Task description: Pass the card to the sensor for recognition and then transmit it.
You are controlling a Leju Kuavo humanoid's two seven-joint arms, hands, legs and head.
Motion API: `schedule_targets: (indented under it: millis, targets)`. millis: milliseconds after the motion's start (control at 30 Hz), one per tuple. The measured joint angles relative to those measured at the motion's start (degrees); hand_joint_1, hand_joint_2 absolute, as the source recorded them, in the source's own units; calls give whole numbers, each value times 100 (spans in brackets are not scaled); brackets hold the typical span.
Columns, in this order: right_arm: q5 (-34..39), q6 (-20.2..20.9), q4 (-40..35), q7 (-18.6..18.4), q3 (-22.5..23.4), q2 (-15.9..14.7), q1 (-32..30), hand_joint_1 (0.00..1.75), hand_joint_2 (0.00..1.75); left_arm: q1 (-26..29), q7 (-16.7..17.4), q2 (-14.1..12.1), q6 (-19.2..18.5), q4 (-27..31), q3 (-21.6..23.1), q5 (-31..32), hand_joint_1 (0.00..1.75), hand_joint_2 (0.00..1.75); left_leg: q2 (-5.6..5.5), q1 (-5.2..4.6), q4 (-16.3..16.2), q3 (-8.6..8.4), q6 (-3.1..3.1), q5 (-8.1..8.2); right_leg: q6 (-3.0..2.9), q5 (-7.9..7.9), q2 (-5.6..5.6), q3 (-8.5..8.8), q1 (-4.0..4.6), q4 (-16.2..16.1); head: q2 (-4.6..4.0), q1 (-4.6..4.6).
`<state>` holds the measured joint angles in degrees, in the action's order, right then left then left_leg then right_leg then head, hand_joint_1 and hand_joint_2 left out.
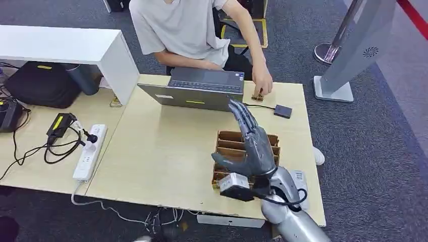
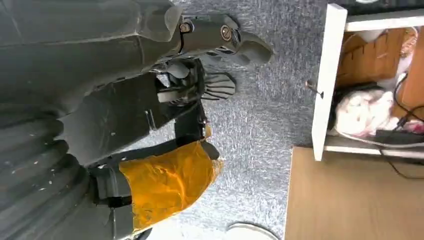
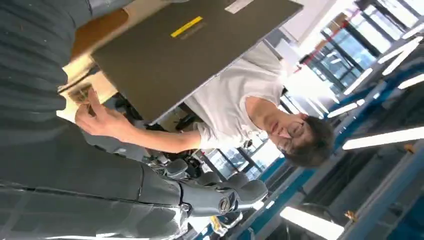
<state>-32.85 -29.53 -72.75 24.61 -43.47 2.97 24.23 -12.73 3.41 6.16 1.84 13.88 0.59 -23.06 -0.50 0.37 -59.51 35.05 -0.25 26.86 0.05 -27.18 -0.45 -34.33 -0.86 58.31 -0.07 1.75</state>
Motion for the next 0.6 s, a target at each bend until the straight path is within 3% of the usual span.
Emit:
schedule_targets:
  millis: [100, 200, 267, 433, 600]
  targets:
    - [-51, -173, -590, 151, 112, -328, -586, 0, 175, 134, -169, -61, -105, 0, -63, 11, 0, 175, -1, 0, 0, -2, 4, 2, -3, -6, -1, 2, 0, -3, 0, -7]
    - [-347, -539, -1239, 135, 383, -629, -1388, 0, 175, 410, -805, 52, -363, 35, -61, 348, 0, 175, -7, -5, -1, -14, 14, 17, 6, -24, -11, 19, -3, -5, 0, -2]
    - [-480, -612, -1609, 245, 609, -797, -1938, 0, 175, 646, -1036, 161, -363, 85, -59, 428, 0, 175, -4, -4, -1, -16, 19, 29, 2, -28, -9, 23, -2, -5, 0, -7]
    - [-793, -677, -2040, 191, 1023, -1037, -2906, 0, 175, 889, -1182, 245, -422, 129, -59, 439, 0, 175, 18, -6, -1, -24, 22, 48, 3, -33, 9, 23, -3, -8, 0, 0]
    - [-868, -905, -1940, 101, 1093, -1123, -3303, 0, 175, 951, -1204, 262, -448, 129, -59, 485, 0, 175, 28, -2, 1, -31, 20, 46, -2, -35, 15, 25, 0, -4, 0, -2]
